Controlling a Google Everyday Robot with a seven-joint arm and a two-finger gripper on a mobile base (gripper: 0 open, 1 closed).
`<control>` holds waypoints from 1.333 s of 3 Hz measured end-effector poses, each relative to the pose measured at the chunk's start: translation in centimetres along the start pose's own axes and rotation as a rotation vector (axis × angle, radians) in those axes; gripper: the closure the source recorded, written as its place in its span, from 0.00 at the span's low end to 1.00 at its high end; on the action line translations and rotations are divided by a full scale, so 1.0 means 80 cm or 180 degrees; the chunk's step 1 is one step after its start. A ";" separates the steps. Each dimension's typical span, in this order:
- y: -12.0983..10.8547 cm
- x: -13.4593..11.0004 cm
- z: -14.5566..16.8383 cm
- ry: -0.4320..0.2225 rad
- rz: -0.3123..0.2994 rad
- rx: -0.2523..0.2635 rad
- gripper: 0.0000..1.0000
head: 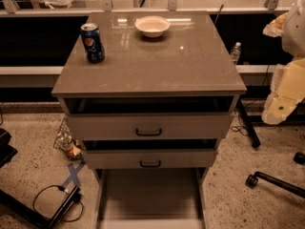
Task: Place pepsi can into bottom drawer
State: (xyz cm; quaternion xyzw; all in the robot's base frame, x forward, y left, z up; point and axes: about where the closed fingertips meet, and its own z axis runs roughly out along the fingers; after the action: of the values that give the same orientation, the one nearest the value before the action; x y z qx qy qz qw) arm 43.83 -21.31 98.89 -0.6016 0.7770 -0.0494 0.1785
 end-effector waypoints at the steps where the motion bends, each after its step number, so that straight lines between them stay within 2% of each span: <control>1: 0.000 0.000 0.000 0.0000 0.0000 0.0001 0.00; 2: -0.016 -0.008 0.020 -0.0179 0.0156 -0.0037 0.00; 3: -0.044 -0.027 0.047 -0.0511 0.0220 -0.0045 0.00; 4: -0.092 -0.059 0.076 -0.1090 0.0266 0.0056 0.00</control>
Offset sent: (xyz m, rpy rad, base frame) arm 0.0490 0.0105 -0.0287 0.1793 0.0240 -0.0675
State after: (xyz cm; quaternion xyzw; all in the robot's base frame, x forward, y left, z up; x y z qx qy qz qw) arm 53.64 -18.02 96.41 -0.5668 0.7591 0.0545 0.3154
